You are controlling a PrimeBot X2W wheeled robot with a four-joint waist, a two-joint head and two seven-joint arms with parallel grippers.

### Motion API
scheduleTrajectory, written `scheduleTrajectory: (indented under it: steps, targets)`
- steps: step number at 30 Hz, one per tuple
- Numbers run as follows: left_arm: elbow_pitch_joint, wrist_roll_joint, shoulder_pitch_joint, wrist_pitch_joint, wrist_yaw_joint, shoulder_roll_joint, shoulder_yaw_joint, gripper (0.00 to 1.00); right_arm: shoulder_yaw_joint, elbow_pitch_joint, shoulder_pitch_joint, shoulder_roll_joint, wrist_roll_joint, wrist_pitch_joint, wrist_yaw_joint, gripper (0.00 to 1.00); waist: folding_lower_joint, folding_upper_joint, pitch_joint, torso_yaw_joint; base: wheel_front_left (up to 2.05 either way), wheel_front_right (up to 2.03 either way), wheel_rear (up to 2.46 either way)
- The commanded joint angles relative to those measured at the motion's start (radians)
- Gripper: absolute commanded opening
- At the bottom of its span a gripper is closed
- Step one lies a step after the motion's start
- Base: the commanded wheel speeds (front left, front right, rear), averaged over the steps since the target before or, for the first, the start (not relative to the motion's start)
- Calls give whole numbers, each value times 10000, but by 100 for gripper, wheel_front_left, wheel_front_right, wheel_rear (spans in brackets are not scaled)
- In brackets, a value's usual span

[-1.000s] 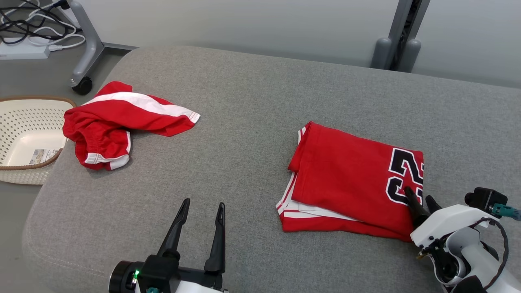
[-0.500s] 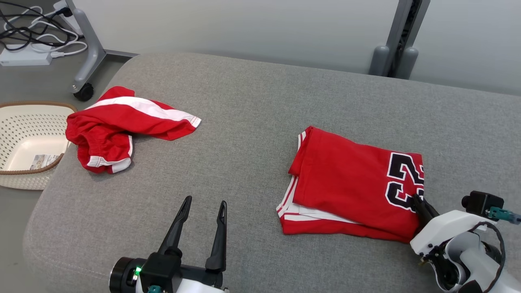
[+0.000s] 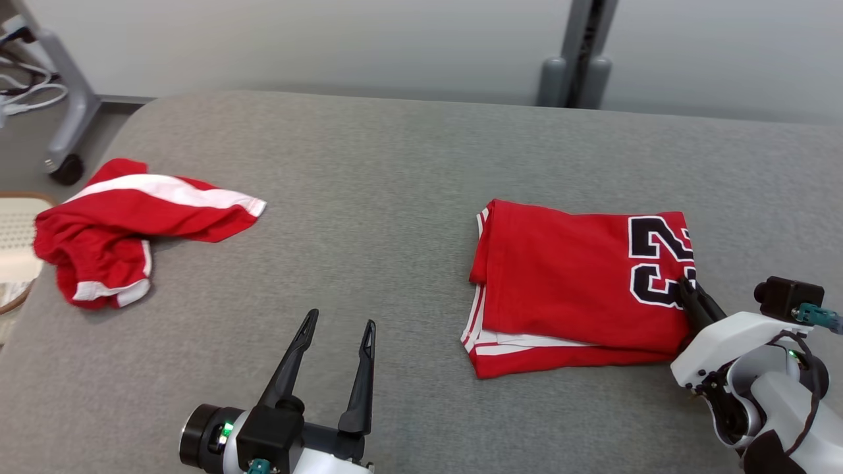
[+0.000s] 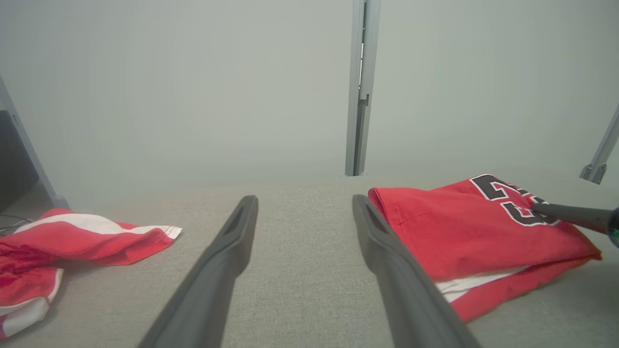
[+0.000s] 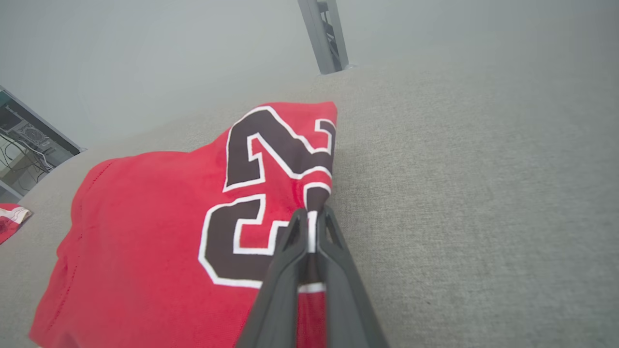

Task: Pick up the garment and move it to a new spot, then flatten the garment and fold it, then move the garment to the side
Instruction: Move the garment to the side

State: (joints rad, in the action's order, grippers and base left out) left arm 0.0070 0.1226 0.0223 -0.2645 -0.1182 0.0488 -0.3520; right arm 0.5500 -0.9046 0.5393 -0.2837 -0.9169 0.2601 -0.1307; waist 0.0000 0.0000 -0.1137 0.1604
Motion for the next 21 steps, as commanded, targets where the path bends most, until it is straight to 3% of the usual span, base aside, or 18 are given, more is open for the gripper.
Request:
scheduleTrajectory:
  steps: [1,21]
  targets:
    - [-25,-37,-175,-6,7,36,10,100,-165,71,-160,40,174,59,-3,0,0,0,-96,-462,0,0,0]
    - [189,-275,-409,-5,253,38,139,100,-2037,1388,-995,803,2295,54,-3,0,0,0,-123,-3627,0,0,0]
